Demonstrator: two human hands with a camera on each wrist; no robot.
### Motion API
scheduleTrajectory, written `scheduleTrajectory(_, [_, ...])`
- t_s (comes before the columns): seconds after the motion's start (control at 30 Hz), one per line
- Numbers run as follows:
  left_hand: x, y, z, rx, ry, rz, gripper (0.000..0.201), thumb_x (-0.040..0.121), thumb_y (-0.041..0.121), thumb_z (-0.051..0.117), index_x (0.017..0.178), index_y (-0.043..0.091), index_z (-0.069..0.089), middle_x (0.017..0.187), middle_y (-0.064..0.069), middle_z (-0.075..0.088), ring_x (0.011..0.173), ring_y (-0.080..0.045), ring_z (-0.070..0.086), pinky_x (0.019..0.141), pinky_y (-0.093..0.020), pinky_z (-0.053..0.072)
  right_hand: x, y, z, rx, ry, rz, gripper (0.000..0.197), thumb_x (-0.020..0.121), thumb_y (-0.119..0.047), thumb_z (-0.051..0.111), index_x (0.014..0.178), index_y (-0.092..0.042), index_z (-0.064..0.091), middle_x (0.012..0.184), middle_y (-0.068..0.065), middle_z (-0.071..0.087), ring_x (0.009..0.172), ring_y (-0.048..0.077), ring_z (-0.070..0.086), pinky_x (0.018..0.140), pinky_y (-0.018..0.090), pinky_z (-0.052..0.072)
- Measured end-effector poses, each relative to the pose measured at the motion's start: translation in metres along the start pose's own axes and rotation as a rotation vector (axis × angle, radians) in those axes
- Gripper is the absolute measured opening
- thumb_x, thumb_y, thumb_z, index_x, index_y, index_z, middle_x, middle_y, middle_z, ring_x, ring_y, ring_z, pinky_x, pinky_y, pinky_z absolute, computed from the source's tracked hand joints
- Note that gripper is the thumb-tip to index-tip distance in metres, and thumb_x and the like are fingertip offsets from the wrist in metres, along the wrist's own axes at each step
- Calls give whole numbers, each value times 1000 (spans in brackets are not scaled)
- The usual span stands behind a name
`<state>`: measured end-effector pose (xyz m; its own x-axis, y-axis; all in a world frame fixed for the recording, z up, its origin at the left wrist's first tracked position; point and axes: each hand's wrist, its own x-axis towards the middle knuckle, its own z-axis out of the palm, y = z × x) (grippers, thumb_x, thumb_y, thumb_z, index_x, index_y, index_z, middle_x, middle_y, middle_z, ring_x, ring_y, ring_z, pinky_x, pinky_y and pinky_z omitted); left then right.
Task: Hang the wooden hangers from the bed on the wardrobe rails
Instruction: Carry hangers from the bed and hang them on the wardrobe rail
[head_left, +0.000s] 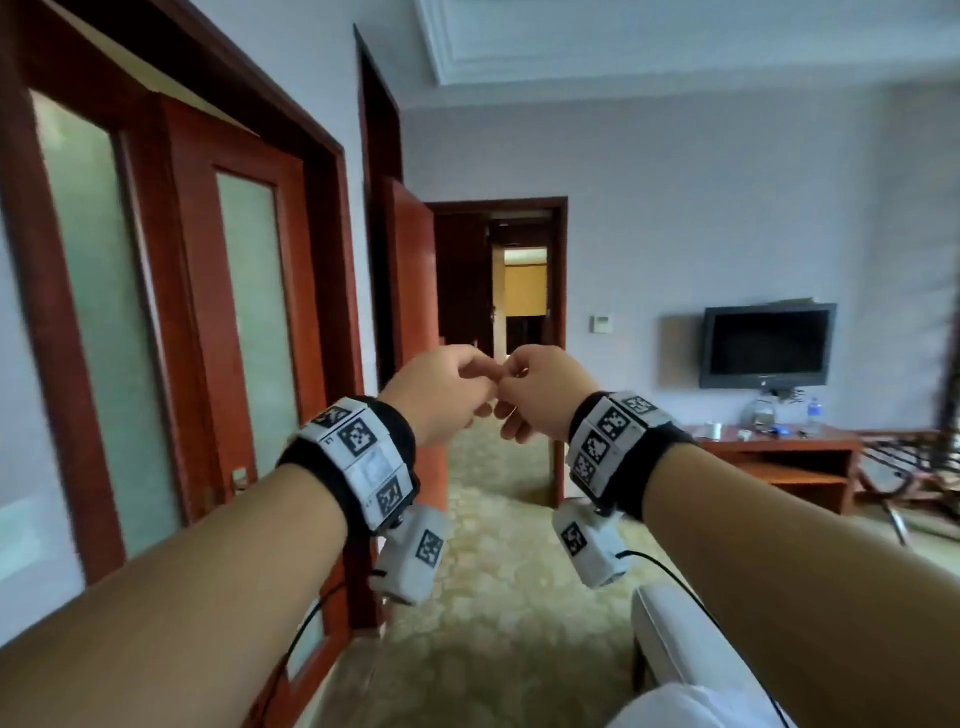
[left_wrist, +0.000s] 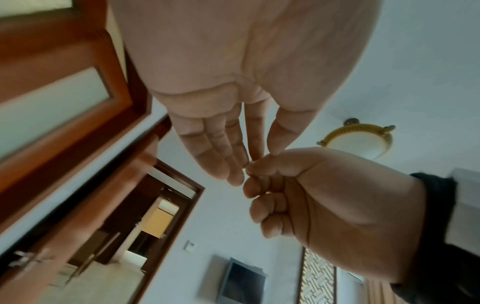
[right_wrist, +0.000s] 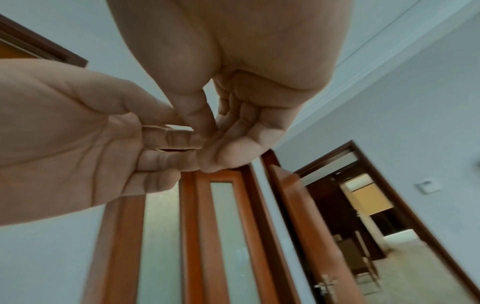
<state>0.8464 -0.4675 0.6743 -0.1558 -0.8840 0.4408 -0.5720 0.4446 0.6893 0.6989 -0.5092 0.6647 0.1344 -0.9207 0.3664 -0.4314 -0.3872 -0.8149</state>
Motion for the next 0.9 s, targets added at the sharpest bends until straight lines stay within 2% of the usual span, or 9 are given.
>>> scheduleTrajectory(0.07, [22,16,55,-32,-68,36,16,97,22,59,106,28,70,96,8,74,84,-7,72,79,-37,62,-10,42,-47,-11,75,57,7,90,-9,53,90,-5,59,69,11,71,57,28,71,52,34,57])
scheduleTrajectory(0.17, [49,39,140,-74,-207,54,14,97,20,61,106,25,71,95,4,75,84,-11,73,81,-40,62,-31,104,-117,-13,197,186,7,90,-8,54,91,-4,60,71,13,72,55,27,70,53,37,58])
scheduleTrajectory(0.3, [69,66,239,-144,-334,100,18,92,18,61,92,31,72,89,5,75,83,-16,73,78,-40,62,-64,171,-195,14,341,352,10,92,-7,53,94,-2,62,71,14,70,56,28,68,52,34,57])
scheduleTrajectory(0.4, [76,80,305,-197,-453,120,16,92,18,61,91,29,73,85,3,76,81,-16,74,74,-36,63,-95,213,-238,30,463,472,8,92,-7,55,93,-2,61,73,15,69,58,28,67,54,35,56])
scheduleTrajectory(0.47, [80,88,345,-243,-544,141,14,93,22,61,93,29,73,85,5,76,81,-12,74,78,-38,63,-117,238,-260,33,539,555,6,92,-8,55,92,-4,60,72,13,69,56,27,67,57,38,57])
scheduleTrajectory(0.57, [85,98,393,-287,-656,195,14,96,20,59,96,24,72,89,6,75,80,-8,73,80,-35,62,-151,261,-288,-8,665,671,7,93,-8,55,91,-4,61,70,12,69,55,26,67,59,38,58])
scheduleTrajectory(0.67, [91,105,429,-363,-788,234,15,95,14,58,95,18,73,92,2,75,81,-12,74,82,-41,62,-181,268,-311,-32,805,776,7,93,-7,56,94,-1,60,69,13,69,53,26,66,60,39,58])
scheduleTrajectory(0.8, [108,111,466,-420,-955,302,15,96,13,58,97,16,72,96,-1,75,84,-15,75,79,-35,62,-210,272,-327,-92,990,875,7,93,-5,54,92,-2,60,67,12,68,54,27,66,57,37,57])
scheduleTrajectory(0.9, [114,111,490,-479,-1026,304,15,95,11,58,97,14,73,93,-1,76,84,-18,75,80,-37,61,-226,276,-327,-119,1087,917,8,92,-6,55,93,-2,62,68,12,69,55,27,67,60,39,59])
